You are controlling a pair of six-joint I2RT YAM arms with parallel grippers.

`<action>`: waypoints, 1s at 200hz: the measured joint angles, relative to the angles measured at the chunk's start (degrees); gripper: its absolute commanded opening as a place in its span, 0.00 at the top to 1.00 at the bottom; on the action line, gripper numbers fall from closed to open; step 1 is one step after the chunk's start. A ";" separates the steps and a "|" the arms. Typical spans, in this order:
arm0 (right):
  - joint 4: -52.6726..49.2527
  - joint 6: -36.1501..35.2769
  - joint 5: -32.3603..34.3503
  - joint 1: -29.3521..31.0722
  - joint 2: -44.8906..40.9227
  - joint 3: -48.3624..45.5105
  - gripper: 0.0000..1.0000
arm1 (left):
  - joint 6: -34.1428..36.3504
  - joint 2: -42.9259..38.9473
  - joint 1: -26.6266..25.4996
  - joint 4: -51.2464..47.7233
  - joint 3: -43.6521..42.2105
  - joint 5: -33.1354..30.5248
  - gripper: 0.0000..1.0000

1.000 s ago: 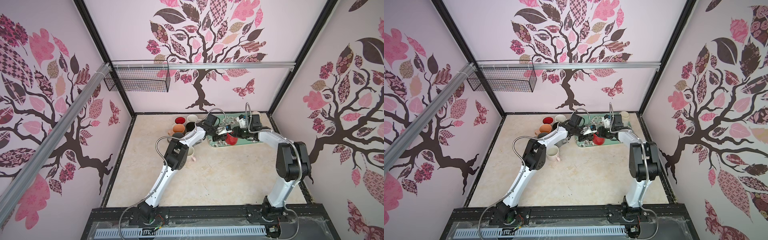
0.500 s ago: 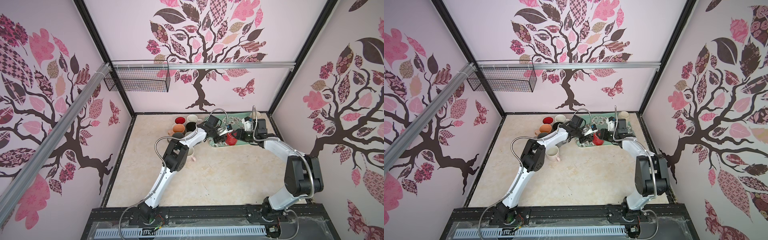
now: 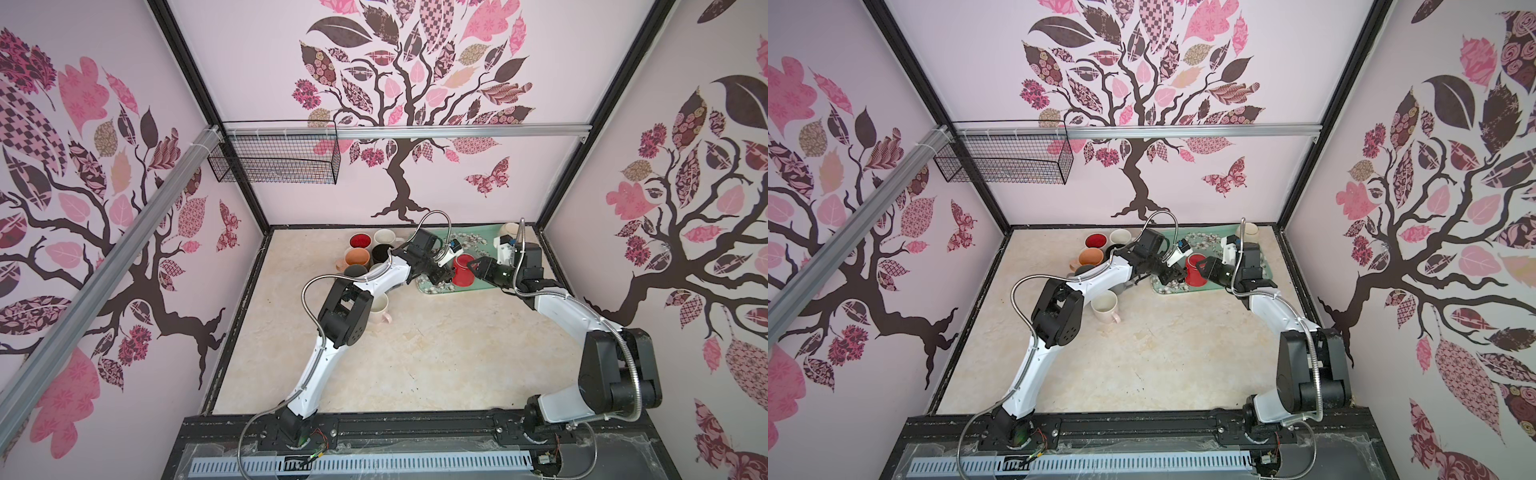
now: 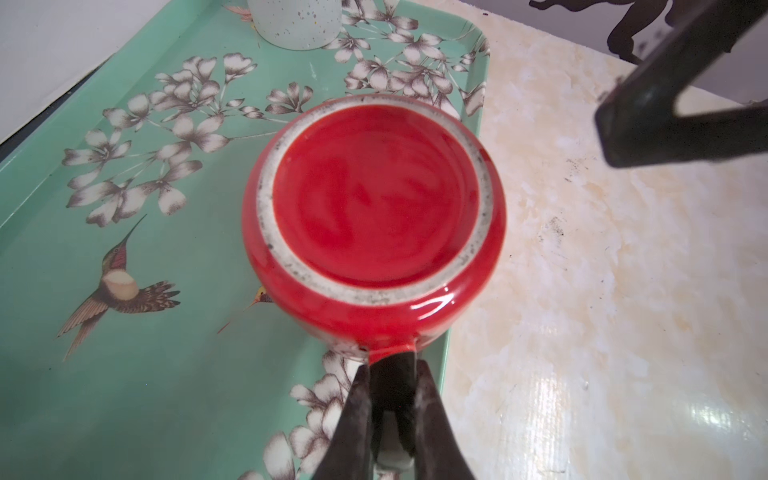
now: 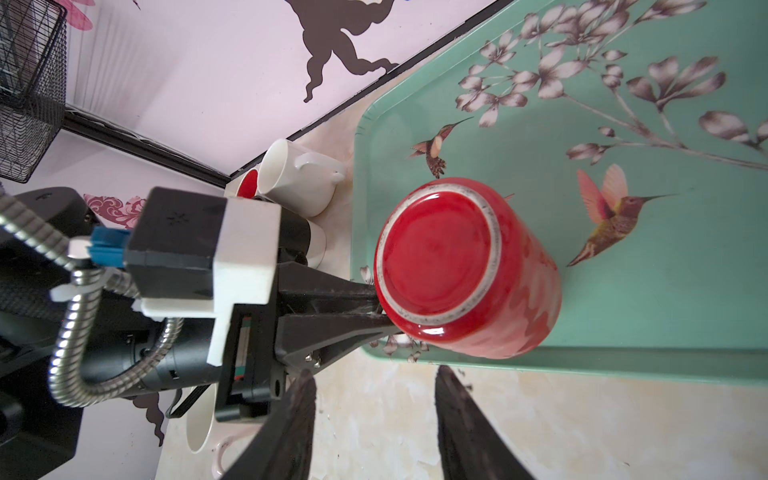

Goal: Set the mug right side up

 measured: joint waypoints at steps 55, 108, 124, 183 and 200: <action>4.72 5.49 -0.42 -0.83 -3.61 -4.79 0.52 | -7.48 -6.27 0.31 6.47 -7.91 1.92 1.00; 15.13 15.12 -2.62 -0.74 -9.84 -10.82 0.57 | -20.02 -14.01 2.56 19.06 -16.50 4.28 1.00; 19.45 18.80 -3.21 0.02 -12.17 -13.25 0.57 | -25.38 -16.98 3.96 24.90 -19.23 5.01 1.00; 32.50 28.13 -5.31 6.58 -14.95 -14.99 0.55 | -46.97 -27.28 8.44 47.45 -28.83 6.64 1.00; 36.96 31.76 -6.49 7.82 -14.91 -14.99 0.54 | -52.89 -30.36 8.20 54.05 -33.16 7.56 1.00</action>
